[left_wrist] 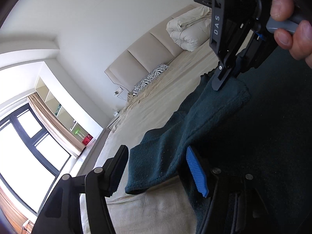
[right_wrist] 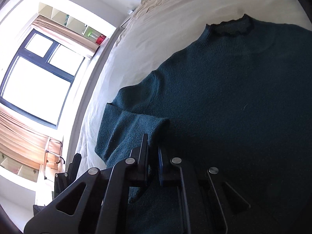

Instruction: Fold small clothes

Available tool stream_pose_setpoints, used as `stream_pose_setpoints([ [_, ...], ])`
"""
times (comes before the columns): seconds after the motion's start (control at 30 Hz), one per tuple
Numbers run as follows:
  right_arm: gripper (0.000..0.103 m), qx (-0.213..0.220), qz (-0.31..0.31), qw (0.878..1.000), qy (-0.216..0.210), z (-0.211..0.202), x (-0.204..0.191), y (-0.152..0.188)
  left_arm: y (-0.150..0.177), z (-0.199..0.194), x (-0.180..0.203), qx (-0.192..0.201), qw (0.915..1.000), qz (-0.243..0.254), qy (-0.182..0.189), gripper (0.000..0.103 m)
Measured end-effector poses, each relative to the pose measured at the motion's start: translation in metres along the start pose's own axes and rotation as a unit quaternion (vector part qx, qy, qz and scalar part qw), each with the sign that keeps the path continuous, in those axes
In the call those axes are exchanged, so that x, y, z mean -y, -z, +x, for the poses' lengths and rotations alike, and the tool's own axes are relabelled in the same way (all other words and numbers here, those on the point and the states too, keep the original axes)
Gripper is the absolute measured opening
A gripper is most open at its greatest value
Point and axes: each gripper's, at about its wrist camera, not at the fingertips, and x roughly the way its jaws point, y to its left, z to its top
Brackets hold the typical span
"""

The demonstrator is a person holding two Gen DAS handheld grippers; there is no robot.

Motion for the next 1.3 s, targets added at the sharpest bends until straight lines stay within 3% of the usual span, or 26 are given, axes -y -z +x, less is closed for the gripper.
stream_pose_setpoints([
  [0.07,0.007,0.021,0.0,0.999,0.029,-0.02,0.013,-0.013,0.0,0.004,-0.026,-0.017,0.9978,-0.06,0.021,0.063],
  [0.13,0.007,0.037,0.004,0.997,0.063,-0.04,0.03,-0.027,0.001,0.012,-0.053,-0.035,0.9918,-0.117,0.037,0.046],
  [0.17,0.007,0.043,0.006,0.996,0.08,-0.051,0.041,-0.033,0.0,0.017,-0.066,-0.042,0.9884,-0.14,0.041,0.042],
  [0.27,0.007,0.057,0.024,0.992,0.114,-0.077,0.076,-0.047,-0.002,0.035,-0.105,-0.059,0.9718,-0.216,0.075,0.033],
  [0.37,0.007,0.069,0.048,0.987,0.137,-0.099,0.105,-0.056,-0.002,0.058,-0.135,-0.08,0.9461,-0.292,0.116,0.024],
  [0.47,0.007,0.076,0.071,0.983,0.149,-0.109,0.129,-0.062,0.003,0.087,-0.157,-0.103,0.9055,-0.373,0.175,0.015],
  [0.53,0.007,0.079,0.076,0.981,0.159,-0.116,0.139,-0.06,0.005,0.101,-0.162,-0.109,0.8847,-0.406,0.202,0.014],
  [0.73,0.007,0.08,0.096,0.978,0.167,-0.119,0.166,-0.053,-0.002,0.135,-0.141,-0.124,0.8485,-0.438,0.27,0.012],
  [0.87,0.007,0.079,0.101,0.978,0.166,-0.118,0.172,-0.048,-0.002,0.162,-0.117,-0.147,0.8149,-0.461,0.319,0.012],
  [0.97,0.007,0.082,0.109,0.977,0.166,-0.118,0.177,-0.044,-0.003,0.178,-0.106,-0.156,0.8017,-0.469,0.336,0.012],
  [1.13,0.007,0.08,0.119,0.975,0.167,-0.113,0.187,-0.042,-0.005,0.196,-0.097,-0.165,0.7903,-0.474,0.351,0.012],
  [1.3,0.007,0.081,0.14,0.975,0.151,-0.113,0.199,-0.039,0.003,0.22,-0.092,-0.179,0.7581,-0.497,0.382,0.012],
])
